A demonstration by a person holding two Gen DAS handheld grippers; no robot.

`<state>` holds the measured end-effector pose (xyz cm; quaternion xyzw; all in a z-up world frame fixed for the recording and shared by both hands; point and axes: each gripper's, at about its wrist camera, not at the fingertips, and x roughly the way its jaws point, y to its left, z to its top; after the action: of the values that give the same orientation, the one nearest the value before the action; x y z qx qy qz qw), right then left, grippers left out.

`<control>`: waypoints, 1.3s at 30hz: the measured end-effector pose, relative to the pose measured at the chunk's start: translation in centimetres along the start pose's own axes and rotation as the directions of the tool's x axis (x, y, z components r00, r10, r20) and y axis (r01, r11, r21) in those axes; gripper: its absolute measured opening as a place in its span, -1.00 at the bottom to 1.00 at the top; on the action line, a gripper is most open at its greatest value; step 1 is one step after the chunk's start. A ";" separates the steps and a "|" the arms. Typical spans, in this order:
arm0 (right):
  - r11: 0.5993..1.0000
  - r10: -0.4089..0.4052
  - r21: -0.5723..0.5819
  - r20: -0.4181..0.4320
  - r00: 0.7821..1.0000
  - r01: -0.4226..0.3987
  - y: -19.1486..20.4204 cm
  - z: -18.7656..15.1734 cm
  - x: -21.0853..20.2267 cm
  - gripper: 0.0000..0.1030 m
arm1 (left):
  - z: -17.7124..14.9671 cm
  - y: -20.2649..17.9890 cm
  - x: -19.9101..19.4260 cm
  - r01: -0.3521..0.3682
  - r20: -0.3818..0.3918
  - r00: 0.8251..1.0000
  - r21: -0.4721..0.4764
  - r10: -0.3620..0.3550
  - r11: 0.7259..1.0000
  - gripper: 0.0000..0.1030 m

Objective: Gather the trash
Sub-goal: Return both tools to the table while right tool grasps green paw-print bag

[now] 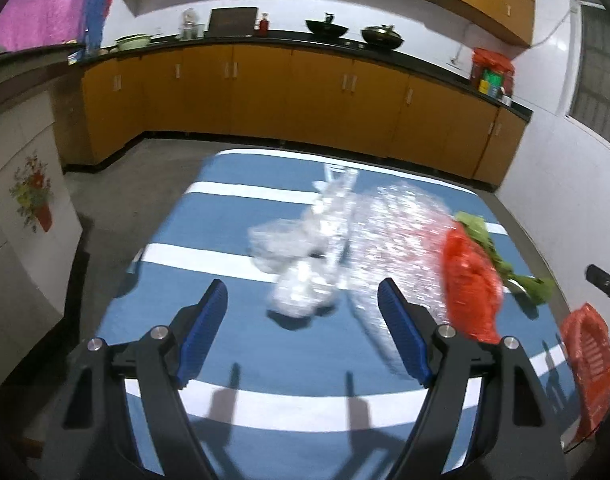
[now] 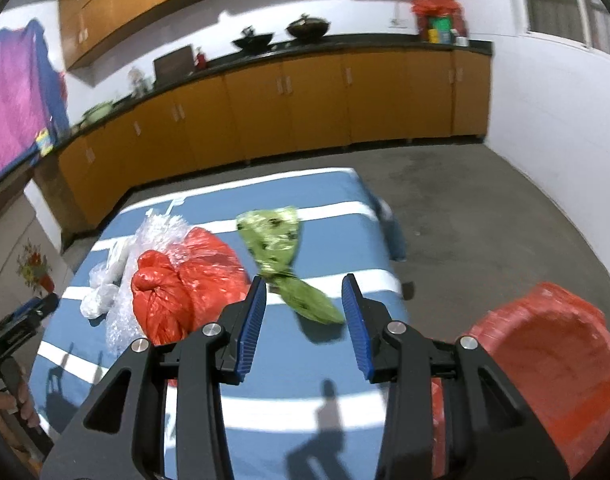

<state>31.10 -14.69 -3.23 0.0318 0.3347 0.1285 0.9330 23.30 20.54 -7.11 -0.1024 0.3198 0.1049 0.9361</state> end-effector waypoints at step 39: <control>0.999 -0.014 -0.051 -0.225 0.974 0.003 -0.3 -3.9 7.1 -0.56 | 0.4 -6.7 3.6 0.211 -0.068 0.976 0.063 -0.207 0.975 0.43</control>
<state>33.99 -13.20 -10.66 -0.0077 0.4352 0.1357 0.8900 28.07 14.74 -8.23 -0.1057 0.3391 -0.0086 0.9347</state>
